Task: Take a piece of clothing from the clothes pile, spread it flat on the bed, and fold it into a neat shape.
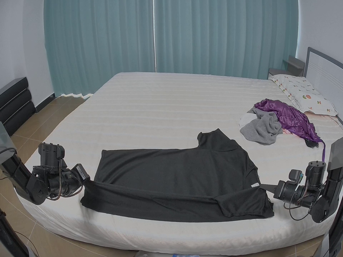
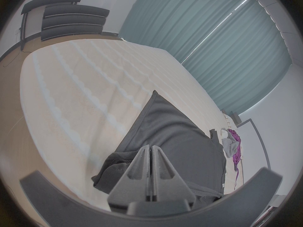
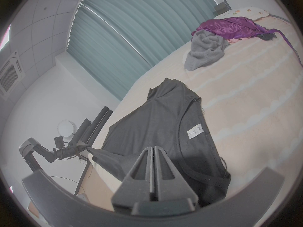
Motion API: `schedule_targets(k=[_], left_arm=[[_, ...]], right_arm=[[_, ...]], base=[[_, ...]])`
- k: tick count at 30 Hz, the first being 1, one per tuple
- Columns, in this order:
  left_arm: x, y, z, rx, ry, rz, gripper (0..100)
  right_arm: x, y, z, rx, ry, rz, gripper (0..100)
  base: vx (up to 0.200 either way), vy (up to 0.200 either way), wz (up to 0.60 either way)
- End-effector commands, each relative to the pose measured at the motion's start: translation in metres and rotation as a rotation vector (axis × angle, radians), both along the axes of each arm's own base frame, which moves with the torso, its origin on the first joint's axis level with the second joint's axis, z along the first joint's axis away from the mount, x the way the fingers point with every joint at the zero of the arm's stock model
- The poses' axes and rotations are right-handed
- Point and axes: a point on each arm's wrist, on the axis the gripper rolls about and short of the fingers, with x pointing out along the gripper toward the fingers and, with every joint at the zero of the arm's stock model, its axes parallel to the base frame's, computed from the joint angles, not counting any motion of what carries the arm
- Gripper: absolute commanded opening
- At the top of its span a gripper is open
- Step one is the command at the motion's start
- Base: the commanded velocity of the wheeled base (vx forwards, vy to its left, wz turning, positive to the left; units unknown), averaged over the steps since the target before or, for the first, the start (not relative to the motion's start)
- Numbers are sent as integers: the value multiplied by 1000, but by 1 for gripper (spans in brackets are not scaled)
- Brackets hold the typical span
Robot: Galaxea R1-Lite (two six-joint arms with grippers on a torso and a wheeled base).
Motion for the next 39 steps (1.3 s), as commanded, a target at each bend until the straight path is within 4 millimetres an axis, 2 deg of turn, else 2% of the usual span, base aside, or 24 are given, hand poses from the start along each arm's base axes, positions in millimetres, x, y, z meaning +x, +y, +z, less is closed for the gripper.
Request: schedule_targets(k=[1, 3, 14, 29, 35, 39], left_arm=[[-17, 1, 12, -1, -29, 3, 0], [-25, 2, 15, -1, -33, 5, 0], [-47, 3, 18, -2, -33, 2, 0], [-56, 4, 15, 0, -14, 4, 0], [-55, 5, 13, 13, -2, 1, 0], [-46, 11, 15, 23, -8, 17, 0]], right_arm=[[-14, 0, 22, 13, -74, 12, 0], [-22, 0, 30, 41, -79, 26, 0], [-30, -1, 44, 54, -110, 15, 0], [-48, -3, 57, 51, -77, 7, 0], [-49, -3, 56, 51, -70, 7, 0], [-43, -2, 51, 49, -46, 8, 0]], base=[[0, 0, 0], [0, 0, 0], [0, 0, 0], [0, 0, 0], [0, 0, 0], [0, 0, 0]])
